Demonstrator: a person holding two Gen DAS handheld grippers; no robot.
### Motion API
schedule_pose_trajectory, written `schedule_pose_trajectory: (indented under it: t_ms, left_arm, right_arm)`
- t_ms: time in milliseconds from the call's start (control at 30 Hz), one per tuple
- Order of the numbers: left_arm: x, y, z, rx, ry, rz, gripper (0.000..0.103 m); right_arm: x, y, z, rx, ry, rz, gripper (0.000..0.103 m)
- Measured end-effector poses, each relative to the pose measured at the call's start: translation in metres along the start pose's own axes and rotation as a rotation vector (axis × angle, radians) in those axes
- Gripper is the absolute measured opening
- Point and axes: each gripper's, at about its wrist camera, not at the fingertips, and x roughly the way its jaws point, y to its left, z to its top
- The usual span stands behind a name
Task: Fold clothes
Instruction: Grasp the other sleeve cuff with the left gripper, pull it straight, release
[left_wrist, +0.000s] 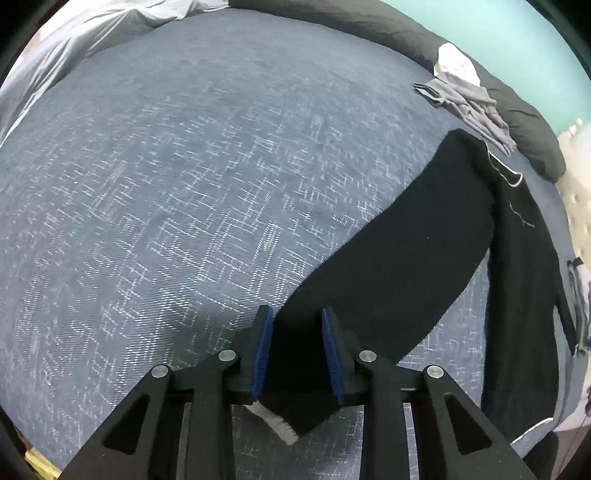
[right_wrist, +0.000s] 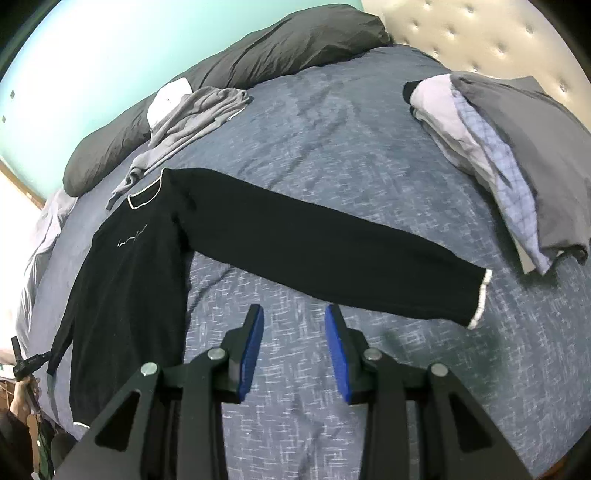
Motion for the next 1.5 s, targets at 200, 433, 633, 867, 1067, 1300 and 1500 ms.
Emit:
schedule_pose_trajectory:
  t_ms: [200, 433, 633, 867, 1067, 1300, 1500]
  left_arm:
    - [0.006, 0.001, -0.001, -0.002, -0.001, 0.015, 0.03]
    - [0.0, -0.005, -0.003, 0.015, -0.018, 0.025, 0.01]
    - [-0.014, -0.012, -0.002, 0.038, -0.054, 0.061, 0.009]
    - [-0.043, -0.005, 0.025, 0.065, -0.127, 0.151, 0.008]
    - [-0.049, 0.017, 0.06, 0.045, -0.147, 0.199, 0.008]
    - [-0.047, 0.042, 0.087, 0.035, -0.152, 0.216, 0.008]
    - [-0.029, 0.052, 0.105, 0.026, -0.143, 0.22, 0.008]
  right_arm:
    - [0.002, 0.007, 0.001, -0.016, 0.006, -0.003, 0.035]
    - [0.004, 0.006, 0.0, -0.01, 0.003, -0.005, 0.035]
    - [0.006, 0.005, -0.002, -0.003, 0.004, 0.002, 0.035]
    - [0.008, 0.004, -0.003, 0.004, 0.006, 0.004, 0.035]
    - [0.012, 0.008, -0.005, 0.002, 0.015, -0.003, 0.034]
    - [0.017, 0.015, -0.004, -0.006, 0.029, -0.033, 0.035]
    - [0.024, 0.026, 0.0, -0.013, 0.038, -0.048, 0.035]
